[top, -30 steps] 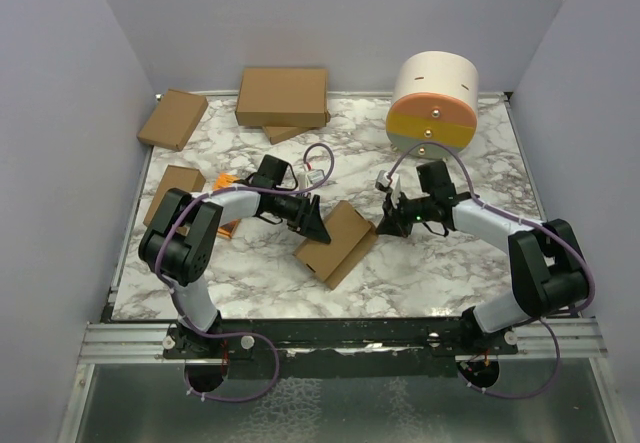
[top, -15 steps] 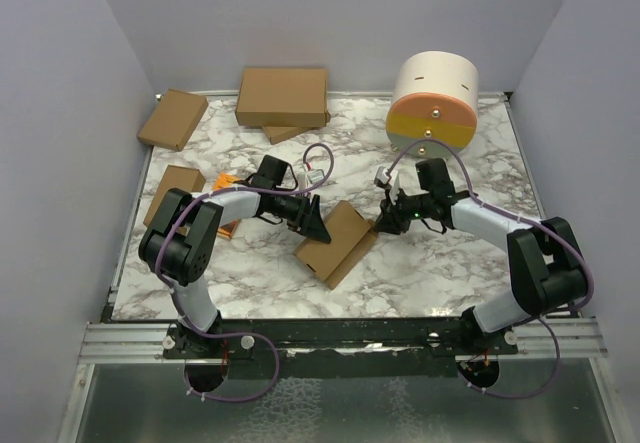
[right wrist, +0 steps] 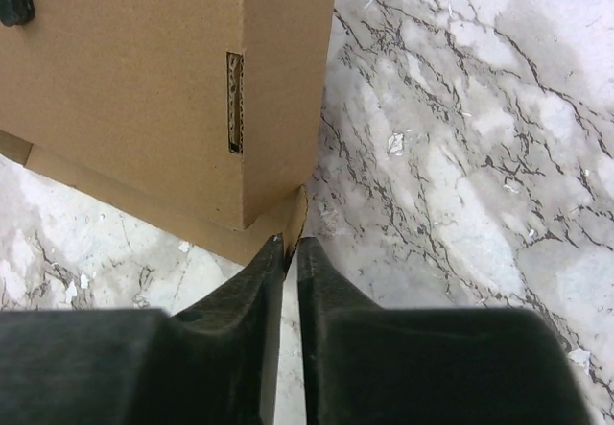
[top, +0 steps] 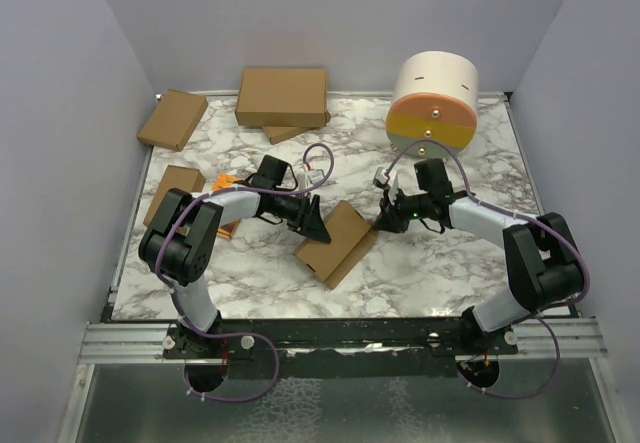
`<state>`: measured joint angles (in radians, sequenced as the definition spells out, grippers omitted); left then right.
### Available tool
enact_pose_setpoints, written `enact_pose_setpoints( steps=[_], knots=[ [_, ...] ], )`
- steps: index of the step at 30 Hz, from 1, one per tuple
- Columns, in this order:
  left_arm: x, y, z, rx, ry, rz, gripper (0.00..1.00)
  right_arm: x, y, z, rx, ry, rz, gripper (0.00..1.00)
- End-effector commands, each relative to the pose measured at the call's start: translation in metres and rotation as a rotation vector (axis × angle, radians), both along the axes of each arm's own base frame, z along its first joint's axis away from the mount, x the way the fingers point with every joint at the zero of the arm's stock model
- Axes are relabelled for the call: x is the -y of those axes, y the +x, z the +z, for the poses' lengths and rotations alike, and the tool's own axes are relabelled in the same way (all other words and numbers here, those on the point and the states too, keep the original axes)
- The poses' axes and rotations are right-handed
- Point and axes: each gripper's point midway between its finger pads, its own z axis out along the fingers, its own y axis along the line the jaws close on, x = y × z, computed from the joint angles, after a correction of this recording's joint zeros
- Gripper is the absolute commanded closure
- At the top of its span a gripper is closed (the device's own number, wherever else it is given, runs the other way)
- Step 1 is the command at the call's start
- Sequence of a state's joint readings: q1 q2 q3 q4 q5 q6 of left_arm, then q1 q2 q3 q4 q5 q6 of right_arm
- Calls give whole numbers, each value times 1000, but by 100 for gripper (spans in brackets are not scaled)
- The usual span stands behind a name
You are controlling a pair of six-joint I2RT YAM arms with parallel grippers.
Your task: Fold the paper box
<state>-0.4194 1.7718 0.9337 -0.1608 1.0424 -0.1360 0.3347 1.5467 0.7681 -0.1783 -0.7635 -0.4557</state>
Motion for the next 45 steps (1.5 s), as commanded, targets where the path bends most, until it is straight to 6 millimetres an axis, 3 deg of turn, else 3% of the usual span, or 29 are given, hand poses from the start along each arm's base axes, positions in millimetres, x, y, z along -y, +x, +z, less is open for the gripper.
enact_pose_setpoints(
  steps=[1, 7, 23, 34, 45],
  knots=[
    [-7, 14, -26, 159, 79, 7, 65, -5, 7, 9, 66, 14, 31, 92],
    [-9, 17, -25, 150, 69, 39, 65, -1, -1, 13, 143, 13, 63, 95],
    [-13, 17, -20, 157, 50, 94, 65, 3, -7, 1, 100, -16, 76, 97],
    [-11, 18, -11, 134, 2, 105, 65, -5, -15, 15, 195, 18, 134, 97],
    [-14, 17, -5, 106, -43, 107, 65, -5, -15, 16, 214, 14, 139, 97]
  ],
)
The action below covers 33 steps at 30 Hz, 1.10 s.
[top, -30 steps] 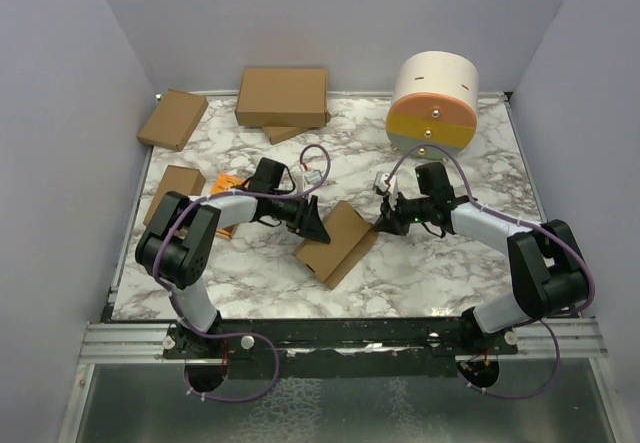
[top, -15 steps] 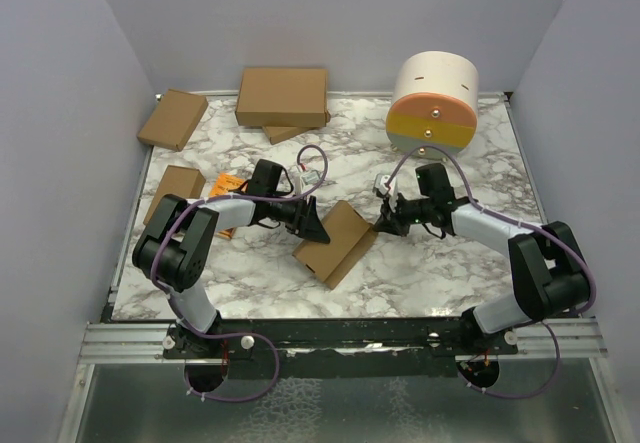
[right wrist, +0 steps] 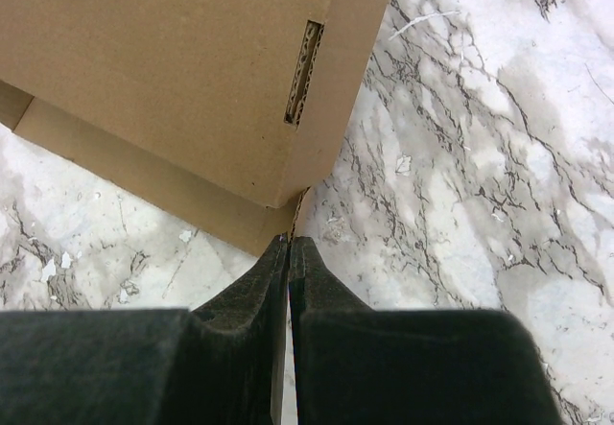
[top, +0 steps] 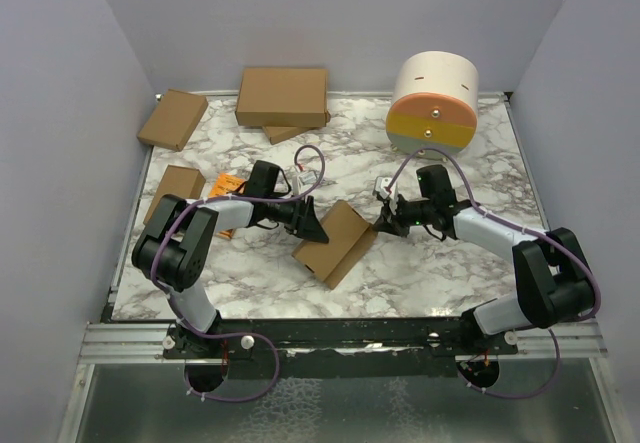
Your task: Fold the paper box
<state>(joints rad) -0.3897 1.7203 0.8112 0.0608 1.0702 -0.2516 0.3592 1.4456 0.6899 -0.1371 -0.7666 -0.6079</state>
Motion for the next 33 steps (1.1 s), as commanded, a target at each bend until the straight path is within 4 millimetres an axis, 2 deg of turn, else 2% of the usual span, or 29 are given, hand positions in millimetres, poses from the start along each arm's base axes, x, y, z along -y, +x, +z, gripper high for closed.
enact_pose_setpoints(
  steps=[1, 21, 33],
  knots=[
    [-9, 17, -8, 78, 26, 51, 65, -4, -5, 6, 30, 20, 32, 97],
    [-10, 19, 1, 34, -35, 60, 65, -11, -12, 13, 87, 34, 74, 97],
    [-11, 12, -3, 19, -13, 6, 65, -15, 1, 24, 141, 23, 43, 97]
  ],
)
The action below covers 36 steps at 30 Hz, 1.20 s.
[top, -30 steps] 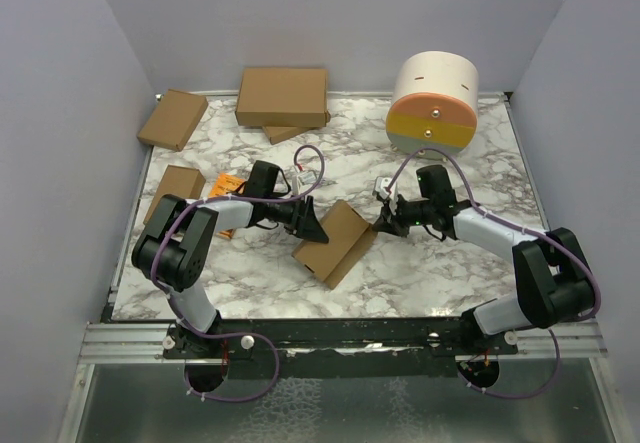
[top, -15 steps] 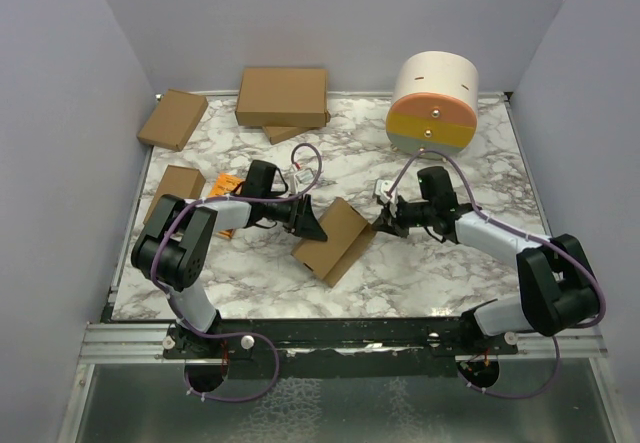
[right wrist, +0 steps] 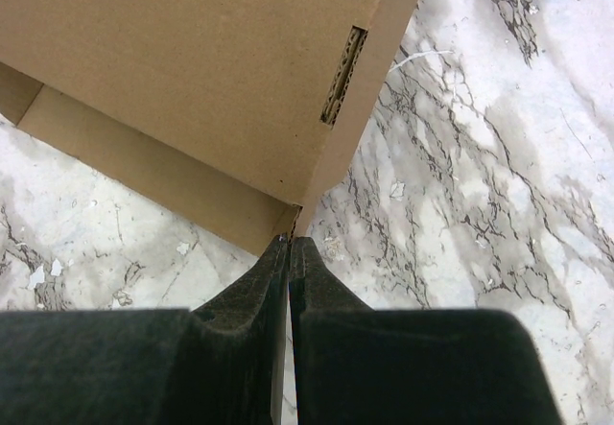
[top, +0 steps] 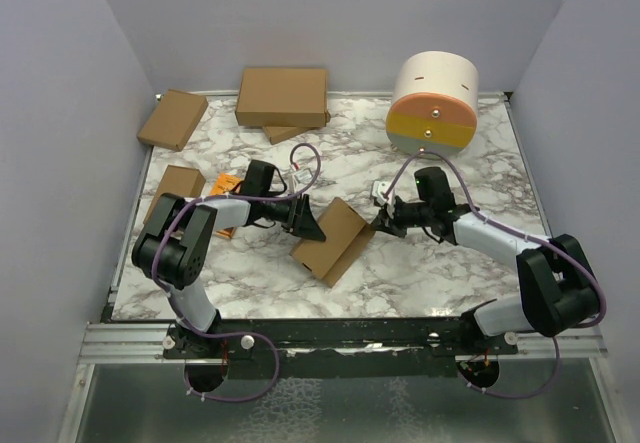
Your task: Fold the paper box
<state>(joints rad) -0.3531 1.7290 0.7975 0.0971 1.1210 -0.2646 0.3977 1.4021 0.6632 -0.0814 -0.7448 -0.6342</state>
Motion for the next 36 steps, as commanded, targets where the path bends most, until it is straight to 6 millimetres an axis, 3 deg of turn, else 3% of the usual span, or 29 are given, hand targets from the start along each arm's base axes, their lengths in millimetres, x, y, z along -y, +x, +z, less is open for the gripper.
enact_pose_setpoints(
  steps=[1, 16, 31, 33, 36],
  knots=[
    [-4, 8, -7, 33, 30, -7, 65, -6, 3, 15, 50, 16, 3, 97],
    [5, 7, -6, 31, 44, -55, 65, -13, 9, 21, 75, -2, -21, 97],
    [7, 7, -5, 29, 36, -70, 65, -26, 17, 4, -32, -89, -53, 98],
    [6, 7, -6, 30, 39, -69, 65, -26, 16, 2, -48, -95, -59, 96],
    [5, 8, -8, 28, 50, -62, 65, -24, 17, 4, -48, -103, -73, 85]
  ],
)
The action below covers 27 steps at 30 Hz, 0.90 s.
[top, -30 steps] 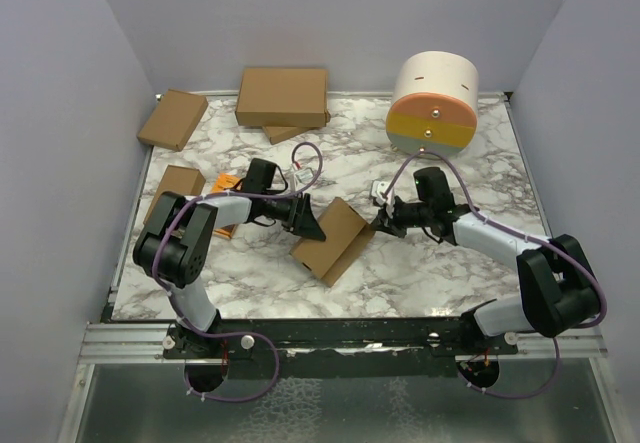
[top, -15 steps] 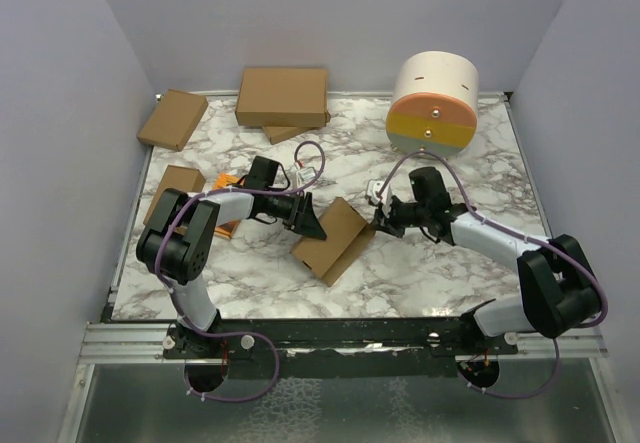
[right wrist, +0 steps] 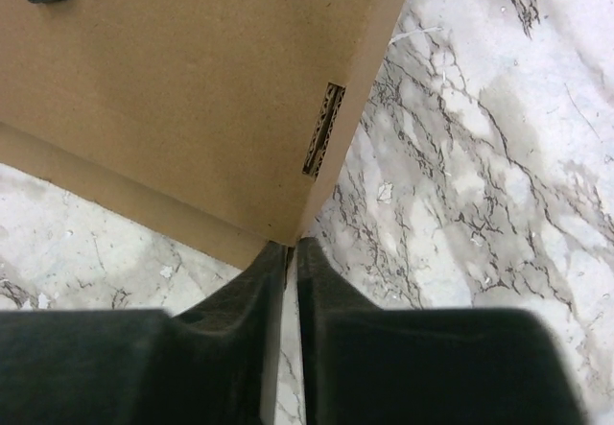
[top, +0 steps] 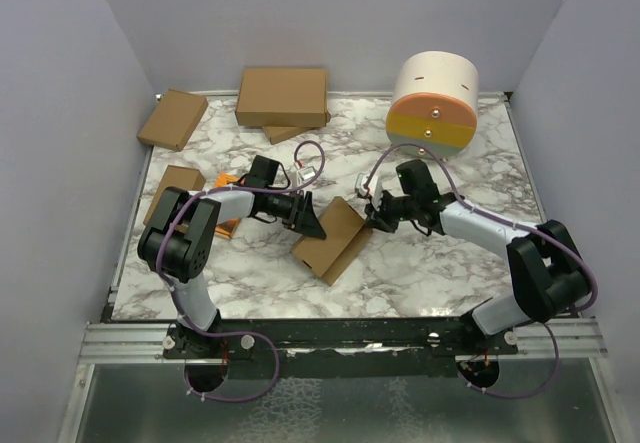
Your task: Fold the paper box
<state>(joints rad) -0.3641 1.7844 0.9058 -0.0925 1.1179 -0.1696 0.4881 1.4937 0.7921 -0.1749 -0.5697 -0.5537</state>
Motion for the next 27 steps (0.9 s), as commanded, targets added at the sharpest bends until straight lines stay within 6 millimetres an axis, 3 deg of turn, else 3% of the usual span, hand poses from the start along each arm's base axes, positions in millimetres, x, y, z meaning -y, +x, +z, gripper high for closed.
enact_pose_setpoints(
  steps=[1, 12, 21, 27],
  knots=[
    [2, 6, -6, 64, 8, -19, 65, -9, 4, 13, 17, 11, 1, 82],
    [-4, 16, -11, 68, 60, 16, 65, 11, -4, 30, 63, 4, 12, 53],
    [-15, 26, -13, 82, 213, 49, 66, 36, 4, 76, 52, 184, -40, 52],
    [-20, 25, -20, 98, 377, 53, 66, 47, 11, 83, 45, 219, -86, 52]
  ],
)
